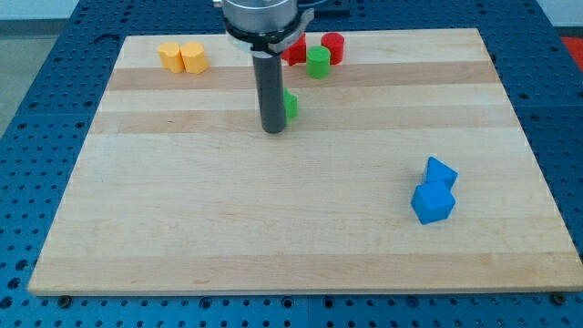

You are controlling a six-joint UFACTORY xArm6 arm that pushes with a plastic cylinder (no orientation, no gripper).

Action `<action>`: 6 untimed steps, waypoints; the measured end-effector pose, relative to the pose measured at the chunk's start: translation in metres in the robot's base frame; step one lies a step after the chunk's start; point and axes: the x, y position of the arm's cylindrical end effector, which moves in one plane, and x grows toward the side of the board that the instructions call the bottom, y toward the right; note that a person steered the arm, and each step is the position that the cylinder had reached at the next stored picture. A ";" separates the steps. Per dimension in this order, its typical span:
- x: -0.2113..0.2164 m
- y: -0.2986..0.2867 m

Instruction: Nudge the green star up a bit

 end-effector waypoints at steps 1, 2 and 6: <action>0.000 0.026; 0.000 0.037; -0.025 0.039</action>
